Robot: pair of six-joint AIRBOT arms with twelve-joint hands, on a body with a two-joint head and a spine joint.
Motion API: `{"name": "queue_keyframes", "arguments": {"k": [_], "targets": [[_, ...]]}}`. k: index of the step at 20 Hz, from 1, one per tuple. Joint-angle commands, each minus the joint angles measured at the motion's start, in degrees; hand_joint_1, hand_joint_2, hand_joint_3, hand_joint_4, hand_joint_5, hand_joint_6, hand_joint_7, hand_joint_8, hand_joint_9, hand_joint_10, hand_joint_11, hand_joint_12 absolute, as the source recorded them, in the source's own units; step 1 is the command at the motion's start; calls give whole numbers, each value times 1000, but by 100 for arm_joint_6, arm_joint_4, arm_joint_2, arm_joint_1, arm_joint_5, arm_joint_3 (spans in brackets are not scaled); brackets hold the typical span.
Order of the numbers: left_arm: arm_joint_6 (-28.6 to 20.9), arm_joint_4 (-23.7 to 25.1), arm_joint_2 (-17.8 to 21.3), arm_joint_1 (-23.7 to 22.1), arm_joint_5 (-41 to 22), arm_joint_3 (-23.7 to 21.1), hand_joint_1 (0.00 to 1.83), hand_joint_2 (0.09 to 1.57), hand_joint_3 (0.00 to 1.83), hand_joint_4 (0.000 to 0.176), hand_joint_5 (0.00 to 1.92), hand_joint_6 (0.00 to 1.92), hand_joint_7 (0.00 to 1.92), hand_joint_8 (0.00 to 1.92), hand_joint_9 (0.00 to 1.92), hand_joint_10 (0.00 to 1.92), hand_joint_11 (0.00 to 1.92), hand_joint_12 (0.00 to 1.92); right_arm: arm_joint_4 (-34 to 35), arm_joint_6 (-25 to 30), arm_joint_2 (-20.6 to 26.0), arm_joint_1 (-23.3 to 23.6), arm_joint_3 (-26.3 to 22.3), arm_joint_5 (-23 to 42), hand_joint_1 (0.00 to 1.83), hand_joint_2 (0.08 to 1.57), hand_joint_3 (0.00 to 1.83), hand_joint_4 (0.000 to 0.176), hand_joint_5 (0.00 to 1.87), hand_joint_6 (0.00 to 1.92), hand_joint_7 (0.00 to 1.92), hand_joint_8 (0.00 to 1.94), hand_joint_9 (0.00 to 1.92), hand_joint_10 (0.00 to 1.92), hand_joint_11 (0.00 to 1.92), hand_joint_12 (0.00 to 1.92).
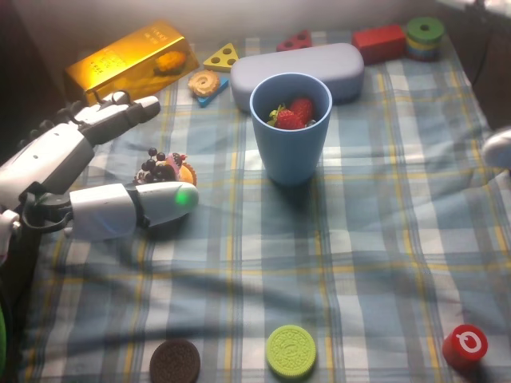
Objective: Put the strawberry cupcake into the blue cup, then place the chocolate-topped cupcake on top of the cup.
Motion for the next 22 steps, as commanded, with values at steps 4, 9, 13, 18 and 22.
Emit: {"name": "queue_keyframes", "arguments": {"k": [4, 9, 13, 18, 22], "targets": [[-32, 238, -2, -89, -361, 55, 629, 814, 7, 80, 262, 1, 159, 21, 0, 0, 0, 0, 771, -174, 165, -410, -95, 1097, 0, 996, 14, 0, 16, 6, 34, 3, 0, 0, 0, 0], [-33, 226, -150, -90, -156, 186, 721, 818, 0, 72, 292, 4, 222, 7, 0, 0, 0, 0, 977, -309, 174, -628, -164, 1310, 0, 1015, 12, 6, 22, 3, 48, 4, 0, 0, 0, 0], [-35, 177, -313, -108, 23, 362, 815, 806, 0, 80, 305, 6, 247, 10, 17, 6, 0, 0, 976, -309, 172, -653, -176, 1339, 0, 983, 0, 31, 26, 3, 58, 7, 0, 0, 0, 0], [-35, 131, -510, -160, 142, 519, 860, 805, 1, 104, 336, 2, 307, 6, 26, 0, 0, 0, 976, -309, 176, -681, -193, 1372, 2, 979, 0, 53, 28, 2, 40, 4, 0, 0, 0, 0], [-35, 84, -557, -165, 149, 572, 871, 806, 2, 120, 361, 9, 335, 11, 38, 3, 0, 0, 976, -309, 181, -697, -213, 1395, 5, 985, 1, 40, 5, 0, 49, 5, 0, 0, 0, 0]]}}
